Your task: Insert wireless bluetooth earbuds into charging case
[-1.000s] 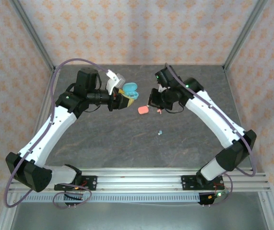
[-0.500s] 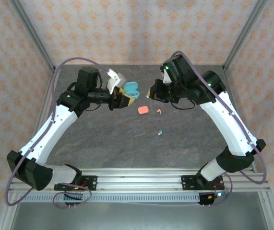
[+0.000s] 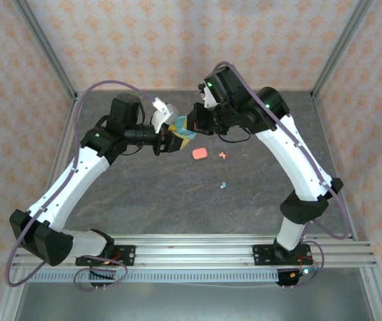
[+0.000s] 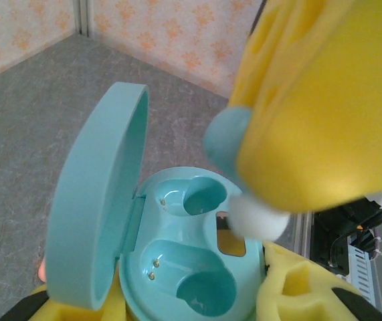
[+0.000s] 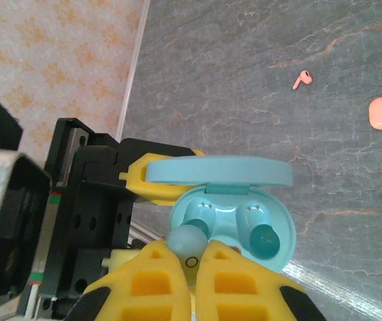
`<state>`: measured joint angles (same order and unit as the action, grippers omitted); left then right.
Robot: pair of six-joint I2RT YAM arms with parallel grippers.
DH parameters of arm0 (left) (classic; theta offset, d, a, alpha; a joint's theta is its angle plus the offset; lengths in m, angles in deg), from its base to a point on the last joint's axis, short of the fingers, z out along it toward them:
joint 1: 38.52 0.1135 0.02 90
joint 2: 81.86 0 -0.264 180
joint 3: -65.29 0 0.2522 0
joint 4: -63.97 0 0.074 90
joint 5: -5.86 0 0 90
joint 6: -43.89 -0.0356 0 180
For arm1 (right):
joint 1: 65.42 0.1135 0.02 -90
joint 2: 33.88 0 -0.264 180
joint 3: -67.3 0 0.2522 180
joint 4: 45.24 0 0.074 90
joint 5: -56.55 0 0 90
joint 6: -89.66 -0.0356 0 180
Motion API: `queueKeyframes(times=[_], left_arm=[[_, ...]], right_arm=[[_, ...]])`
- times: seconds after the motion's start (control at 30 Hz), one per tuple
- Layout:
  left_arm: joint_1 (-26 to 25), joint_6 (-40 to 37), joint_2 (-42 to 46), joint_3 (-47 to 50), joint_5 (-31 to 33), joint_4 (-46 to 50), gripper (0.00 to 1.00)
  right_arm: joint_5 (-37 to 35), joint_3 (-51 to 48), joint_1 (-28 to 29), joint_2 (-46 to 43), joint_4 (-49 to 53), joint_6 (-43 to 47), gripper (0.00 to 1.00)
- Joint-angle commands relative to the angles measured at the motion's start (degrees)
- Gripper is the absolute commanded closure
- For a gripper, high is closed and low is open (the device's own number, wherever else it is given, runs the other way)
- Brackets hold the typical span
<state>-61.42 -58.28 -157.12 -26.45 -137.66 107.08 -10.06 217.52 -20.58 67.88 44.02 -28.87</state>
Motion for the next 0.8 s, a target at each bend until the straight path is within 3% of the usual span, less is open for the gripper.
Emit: queueKeyframes(times=[0.0,0.77], left_arm=[[-0.48,-1.59,1.11,-2.28,1.08,0.46,0.89],[-1.88,0.21,0.98,-1.76,3.15,-0.76,0.89]], right_arm=[[1.11,3.35,0.47,1.47,3.81,2.44,0.93],[2.22,3.89,0.51,4.80,6.09,5.93,0.93]])
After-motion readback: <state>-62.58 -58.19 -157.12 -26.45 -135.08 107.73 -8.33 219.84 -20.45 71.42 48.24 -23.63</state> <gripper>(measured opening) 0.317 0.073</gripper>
